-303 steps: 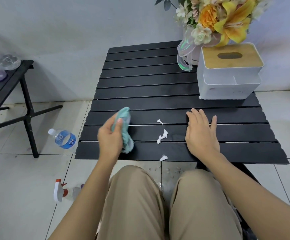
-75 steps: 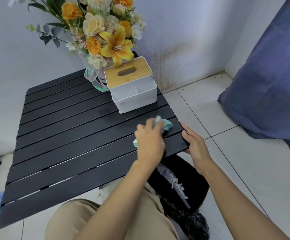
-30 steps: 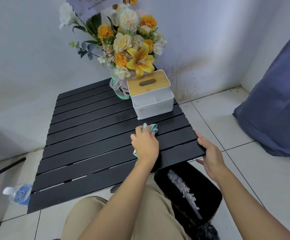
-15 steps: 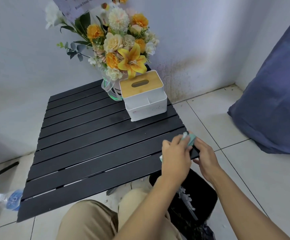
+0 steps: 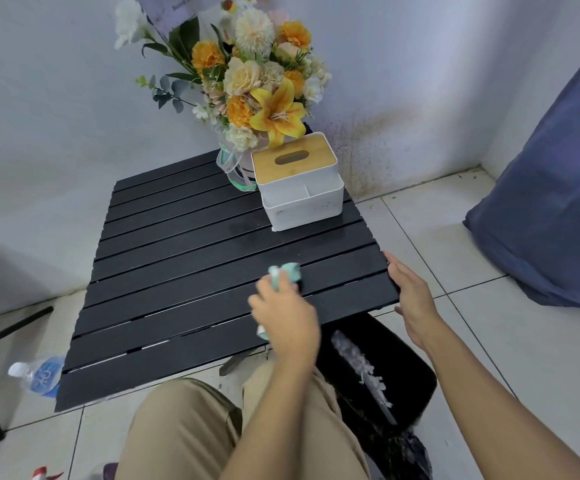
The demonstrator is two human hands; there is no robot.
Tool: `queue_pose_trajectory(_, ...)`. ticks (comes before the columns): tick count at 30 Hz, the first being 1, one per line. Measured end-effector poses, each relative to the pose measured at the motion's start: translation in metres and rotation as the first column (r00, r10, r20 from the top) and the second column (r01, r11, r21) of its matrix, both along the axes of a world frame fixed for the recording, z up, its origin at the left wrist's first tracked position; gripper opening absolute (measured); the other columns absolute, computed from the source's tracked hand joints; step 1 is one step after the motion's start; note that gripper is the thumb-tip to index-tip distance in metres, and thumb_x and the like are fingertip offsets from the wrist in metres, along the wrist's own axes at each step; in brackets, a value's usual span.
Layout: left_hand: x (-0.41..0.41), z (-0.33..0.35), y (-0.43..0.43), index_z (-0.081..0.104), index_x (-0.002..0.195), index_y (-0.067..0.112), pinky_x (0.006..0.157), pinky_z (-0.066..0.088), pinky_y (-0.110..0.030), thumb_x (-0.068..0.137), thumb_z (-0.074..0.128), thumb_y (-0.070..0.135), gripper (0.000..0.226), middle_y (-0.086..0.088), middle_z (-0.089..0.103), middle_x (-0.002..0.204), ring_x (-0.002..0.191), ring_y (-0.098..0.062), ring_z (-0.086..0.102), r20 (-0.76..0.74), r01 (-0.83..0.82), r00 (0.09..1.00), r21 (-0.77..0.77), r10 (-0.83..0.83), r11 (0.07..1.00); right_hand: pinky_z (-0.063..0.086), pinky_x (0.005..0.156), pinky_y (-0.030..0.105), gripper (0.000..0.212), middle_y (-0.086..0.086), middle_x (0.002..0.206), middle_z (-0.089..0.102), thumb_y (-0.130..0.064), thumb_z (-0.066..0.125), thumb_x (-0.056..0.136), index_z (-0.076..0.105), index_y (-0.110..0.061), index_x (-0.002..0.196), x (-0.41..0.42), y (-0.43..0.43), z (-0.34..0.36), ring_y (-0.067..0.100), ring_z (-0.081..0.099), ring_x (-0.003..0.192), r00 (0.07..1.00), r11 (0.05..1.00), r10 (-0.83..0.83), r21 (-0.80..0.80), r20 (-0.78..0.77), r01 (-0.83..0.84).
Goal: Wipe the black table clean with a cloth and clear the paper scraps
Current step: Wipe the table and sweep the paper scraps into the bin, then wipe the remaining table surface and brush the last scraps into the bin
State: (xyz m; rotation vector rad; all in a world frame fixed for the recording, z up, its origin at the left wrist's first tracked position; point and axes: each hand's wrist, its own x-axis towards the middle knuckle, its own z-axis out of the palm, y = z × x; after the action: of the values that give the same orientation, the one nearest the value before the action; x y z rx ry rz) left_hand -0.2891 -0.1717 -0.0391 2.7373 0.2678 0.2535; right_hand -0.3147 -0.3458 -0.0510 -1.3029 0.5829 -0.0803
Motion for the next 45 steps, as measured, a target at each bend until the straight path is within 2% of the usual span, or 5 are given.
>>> queue_pose_trajectory(5,-0.019,0.008,-0.041,0.056,0.13,0.027,0.089,0.038,-0.035,0.096,0.047,0.017,0.036,0.004,0.048,0.133,0.096,-0.025,0.041,-0.051,0.606,0.791,-0.076,-0.61,0.792,0.025,0.1,0.028,0.039,-0.011,0.144,0.046,-0.025,0.041,0.103,0.048,-0.026,0.142,0.0,-0.005,0.0,0.002,0.037,0.126,0.998,0.996,0.052,-0.071,-0.029,-0.053)
queue_pose_trajectory(12,0.031,0.043,0.01,0.055,0.13,0.042,0.102,0.016,-0.031,0.096,0.052,0.031,0.036,0.021,0.044,0.141,0.123,-0.012,0.033,-0.259,0.77,0.569,-0.167,-0.781,0.616,0.048,0.085,0.027,0.033,-0.001,0.132,0.059,-0.014,0.049,0.099,0.059,-0.021,0.129,0.007,-0.005,0.015,0.012,0.057,0.112,0.995,0.968,-0.052,-0.247,-0.082,0.03)
queue_pose_trajectory(19,0.027,0.027,0.009,0.04,0.144,0.025,0.114,0.015,-0.038,0.101,0.03,0.044,0.048,0.007,0.032,0.154,0.143,-0.012,0.023,-0.106,0.397,0.898,-0.223,-0.427,0.89,0.027,0.114,0.05,0.034,-0.002,0.14,0.053,-0.027,0.044,0.1,0.057,-0.022,0.131,0.024,0.05,0.028,0.015,0.045,0.132,0.977,0.597,0.204,-0.799,0.064,-0.072)
queue_pose_trajectory(27,0.016,0.002,0.006,0.025,0.151,0.019,0.121,0.001,-0.035,0.102,0.017,0.043,0.055,0.005,0.018,0.16,0.148,-0.009,0.006,-0.141,0.353,0.917,-0.151,-0.373,0.923,-0.001,0.121,0.043,0.057,-0.008,0.159,0.024,-0.047,0.006,0.101,0.032,-0.032,0.149,0.021,0.078,0.012,0.01,0.013,0.148,0.937,0.285,0.245,-0.905,-0.25,-0.316)
queue_pose_trajectory(45,0.177,0.052,0.007,0.029,0.149,0.022,0.117,0.027,-0.04,0.092,0.038,0.063,0.071,0.004,0.033,0.154,0.141,-0.016,0.031,-0.035,0.026,0.994,-0.844,-0.102,0.535,0.035,0.106,0.03,0.069,-0.002,0.146,0.046,-0.062,0.048,0.09,0.039,-0.021,0.145,0.17,0.043,0.05,0.017,0.043,0.133,0.99,0.947,-0.087,-0.299,0.109,0.116)
